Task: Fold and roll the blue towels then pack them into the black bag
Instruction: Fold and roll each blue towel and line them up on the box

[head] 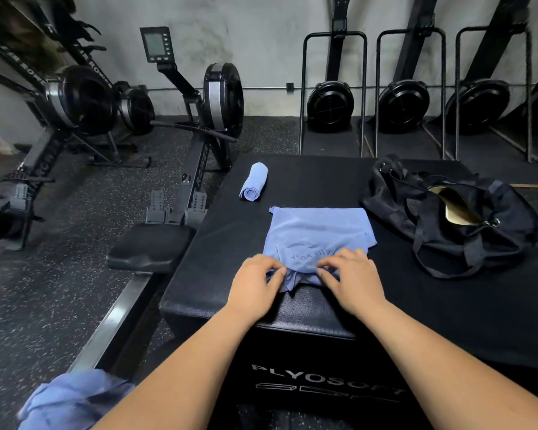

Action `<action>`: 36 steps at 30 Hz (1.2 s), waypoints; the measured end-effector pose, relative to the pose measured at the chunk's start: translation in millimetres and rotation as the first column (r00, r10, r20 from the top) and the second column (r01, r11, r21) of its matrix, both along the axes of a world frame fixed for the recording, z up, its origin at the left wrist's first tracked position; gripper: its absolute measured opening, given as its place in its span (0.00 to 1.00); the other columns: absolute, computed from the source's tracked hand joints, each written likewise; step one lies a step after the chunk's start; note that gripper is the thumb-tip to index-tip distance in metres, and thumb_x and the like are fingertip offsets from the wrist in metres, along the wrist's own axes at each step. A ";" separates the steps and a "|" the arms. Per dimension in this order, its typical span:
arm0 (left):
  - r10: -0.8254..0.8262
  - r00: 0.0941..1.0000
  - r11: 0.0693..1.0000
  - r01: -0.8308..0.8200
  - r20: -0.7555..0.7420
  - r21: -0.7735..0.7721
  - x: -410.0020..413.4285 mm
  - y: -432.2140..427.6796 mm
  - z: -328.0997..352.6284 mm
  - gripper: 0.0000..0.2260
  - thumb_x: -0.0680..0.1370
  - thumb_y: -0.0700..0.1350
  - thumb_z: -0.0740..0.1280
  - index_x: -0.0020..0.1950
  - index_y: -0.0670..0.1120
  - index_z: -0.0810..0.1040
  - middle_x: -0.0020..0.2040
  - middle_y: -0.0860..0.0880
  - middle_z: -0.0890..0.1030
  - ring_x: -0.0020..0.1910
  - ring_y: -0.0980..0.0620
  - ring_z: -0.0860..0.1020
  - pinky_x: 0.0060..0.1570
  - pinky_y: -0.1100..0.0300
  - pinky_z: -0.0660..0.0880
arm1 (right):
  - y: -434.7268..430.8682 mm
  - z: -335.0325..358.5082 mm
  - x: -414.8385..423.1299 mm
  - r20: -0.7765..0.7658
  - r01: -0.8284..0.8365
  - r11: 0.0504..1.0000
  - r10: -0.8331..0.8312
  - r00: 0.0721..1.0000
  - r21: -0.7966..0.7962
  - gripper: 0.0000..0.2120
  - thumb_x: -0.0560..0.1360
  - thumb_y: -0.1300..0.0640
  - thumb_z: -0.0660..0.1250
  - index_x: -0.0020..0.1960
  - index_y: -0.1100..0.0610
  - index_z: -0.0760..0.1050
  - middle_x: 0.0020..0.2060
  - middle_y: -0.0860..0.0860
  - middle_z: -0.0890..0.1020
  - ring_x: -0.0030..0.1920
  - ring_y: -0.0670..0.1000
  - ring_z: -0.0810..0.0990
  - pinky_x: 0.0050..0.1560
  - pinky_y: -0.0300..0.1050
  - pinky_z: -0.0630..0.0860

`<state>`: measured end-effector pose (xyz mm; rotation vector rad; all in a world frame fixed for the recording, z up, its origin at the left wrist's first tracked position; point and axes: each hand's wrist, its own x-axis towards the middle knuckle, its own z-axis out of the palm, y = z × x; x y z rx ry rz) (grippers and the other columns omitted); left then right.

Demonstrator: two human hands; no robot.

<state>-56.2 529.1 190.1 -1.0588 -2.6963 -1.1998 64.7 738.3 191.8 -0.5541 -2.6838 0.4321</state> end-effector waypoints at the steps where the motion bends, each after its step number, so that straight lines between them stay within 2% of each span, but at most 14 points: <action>1: 0.026 1.000 0.999 -0.026 0.010 0.026 -1.8 0.6 3.0 0.02 0.80 0.49 0.72 0.49 0.55 0.84 0.50 0.58 0.80 0.54 0.53 0.74 0.55 0.59 0.70 | 0.6 1.1 -1.4 -0.043 0.019 1.000 -0.020 0.999 -0.016 0.05 0.77 0.41 0.72 0.50 0.40 0.83 0.43 0.41 0.75 0.53 0.52 0.74 0.50 0.49 0.67; 4: 0.068 0.994 0.991 -0.078 0.085 0.112 -6.8 3.1 15.4 0.04 0.81 0.48 0.72 0.47 0.53 0.85 0.44 0.59 0.82 0.47 0.59 0.75 0.48 0.65 0.69 | -3.1 7.6 -5.3 -0.140 0.013 0.999 -0.018 0.990 -0.031 0.08 0.76 0.40 0.72 0.44 0.43 0.80 0.41 0.41 0.72 0.49 0.50 0.74 0.49 0.51 0.70; 6: 0.060 0.980 0.982 -0.092 0.190 0.164 -9.2 6.6 22.5 0.04 0.80 0.46 0.72 0.46 0.51 0.85 0.37 0.58 0.83 0.37 0.62 0.77 0.40 0.72 0.69 | -12.9 11.4 -8.2 -0.150 -0.045 0.999 0.046 0.988 0.010 0.16 0.74 0.32 0.68 0.40 0.44 0.80 0.39 0.41 0.74 0.47 0.49 0.73 0.49 0.52 0.72; 8: 0.049 0.959 0.978 -0.103 0.279 0.183 -9.8 9.6 26.5 0.04 0.80 0.45 0.73 0.45 0.49 0.85 0.34 0.57 0.82 0.31 0.63 0.77 0.36 0.73 0.69 | -27.7 12.8 -10.3 -0.091 -0.052 0.998 0.055 0.994 0.032 0.24 0.70 0.24 0.64 0.40 0.44 0.81 0.38 0.41 0.73 0.48 0.48 0.72 0.50 0.51 0.72; 12: 0.048 0.931 0.970 -0.129 0.363 0.204 -13.6 10.3 25.4 0.02 0.79 0.42 0.74 0.47 0.49 0.85 0.37 0.54 0.83 0.31 0.62 0.78 0.36 0.73 0.71 | -44.5 11.7 -13.5 0.065 0.087 0.992 -0.093 0.994 0.090 0.28 0.65 0.20 0.64 0.43 0.43 0.82 0.43 0.43 0.75 0.54 0.51 0.73 0.54 0.52 0.71; 14: 0.058 0.914 0.965 -0.155 0.402 0.213 -16.5 8.4 25.1 0.03 0.78 0.41 0.74 0.49 0.48 0.86 0.38 0.52 0.84 0.32 0.61 0.78 0.35 0.72 0.72 | -46.0 10.4 -14.0 0.080 0.157 0.982 -0.165 0.983 0.102 0.27 0.66 0.21 0.66 0.42 0.44 0.83 0.45 0.45 0.78 0.55 0.53 0.75 0.55 0.52 0.71; 16: 0.068 0.906 0.964 -0.168 0.418 0.208 -20.1 5.8 23.2 0.04 0.78 0.41 0.74 0.49 0.49 0.86 0.38 0.51 0.84 0.33 0.58 0.78 0.37 0.68 0.74 | -50.0 8.6 -13.9 0.066 0.200 0.979 -0.203 0.977 0.045 0.26 0.66 0.21 0.66 0.40 0.43 0.84 0.45 0.45 0.79 0.55 0.53 0.75 0.55 0.52 0.72; 20: 0.078 0.913 0.964 -0.171 0.400 0.202 -24.9 1.8 20.7 0.04 0.77 0.43 0.74 0.49 0.52 0.86 0.37 0.52 0.83 0.34 0.57 0.79 0.42 0.61 0.77 | -67.1 1.7 -14.9 0.087 0.176 0.983 -0.180 0.980 0.047 0.29 0.66 0.19 0.62 0.39 0.43 0.83 0.44 0.44 0.77 0.53 0.51 0.73 0.54 0.52 0.73; 24: 0.098 0.926 0.969 -0.171 0.364 0.176 -22.7 -1.3 22.4 0.05 0.77 0.43 0.74 0.48 0.53 0.85 0.36 0.54 0.82 0.34 0.59 0.78 0.41 0.63 0.74 | -75.8 -5.0 -16.2 0.045 0.181 0.983 -0.182 0.982 0.040 0.14 0.71 0.35 0.74 0.40 0.45 0.83 0.44 0.47 0.78 0.53 0.55 0.75 0.52 0.53 0.73; 26: 0.135 0.939 0.972 -0.187 0.316 0.140 -23.3 -5.5 24.0 0.05 0.78 0.43 0.74 0.47 0.54 0.85 0.36 0.55 0.83 0.33 0.62 0.77 0.39 0.68 0.72 | -69.8 -3.8 -15.2 0.008 0.233 0.971 -0.233 0.972 -0.058 0.10 0.73 0.41 0.74 0.40 0.47 0.82 0.44 0.48 0.79 0.53 0.56 0.75 0.53 0.53 0.73; 29: 0.201 0.957 0.975 -0.217 0.208 0.054 -30.3 -14.8 31.2 0.04 0.79 0.44 0.73 0.48 0.54 0.85 0.38 0.57 0.83 0.37 0.62 0.79 0.37 0.73 0.69 | -48.4 5.2 -10.2 -0.066 0.277 0.945 -0.292 0.954 -0.176 0.06 0.74 0.48 0.73 0.43 0.48 0.79 0.45 0.49 0.81 0.52 0.58 0.77 0.52 0.53 0.74; 31: 0.239 0.963 0.971 -0.240 0.129 -0.009 -37.9 -21.0 35.6 0.04 0.80 0.45 0.72 0.49 0.55 0.84 0.40 0.59 0.83 0.41 0.61 0.80 0.40 0.69 0.71 | -25.7 14.5 -4.4 -0.086 0.315 0.915 -0.345 0.935 -0.251 0.03 0.76 0.51 0.72 0.45 0.48 0.79 0.44 0.49 0.83 0.52 0.59 0.77 0.51 0.53 0.75; 33: 0.265 0.963 0.964 -0.264 0.051 -0.018 -46.9 -25.9 38.3 0.05 0.80 0.45 0.71 0.49 0.55 0.83 0.43 0.58 0.83 0.44 0.55 0.81 0.45 0.60 0.75 | 1.9 26.3 3.6 -0.096 0.363 0.853 -0.425 0.900 -0.376 0.03 0.77 0.51 0.72 0.46 0.48 0.79 0.44 0.50 0.84 0.51 0.60 0.80 0.50 0.52 0.76; 36: 0.291 0.957 0.957 -0.291 -0.018 0.003 -55.7 -30.5 45.9 0.07 0.81 0.45 0.70 0.48 0.58 0.80 0.46 0.56 0.82 0.47 0.52 0.79 0.51 0.53 0.76 | 39.8 49.2 19.2 -0.165 0.362 0.763 -0.514 0.842 -0.536 0.04 0.75 0.51 0.75 0.45 0.49 0.81 0.41 0.46 0.86 0.47 0.54 0.84 0.49 0.48 0.77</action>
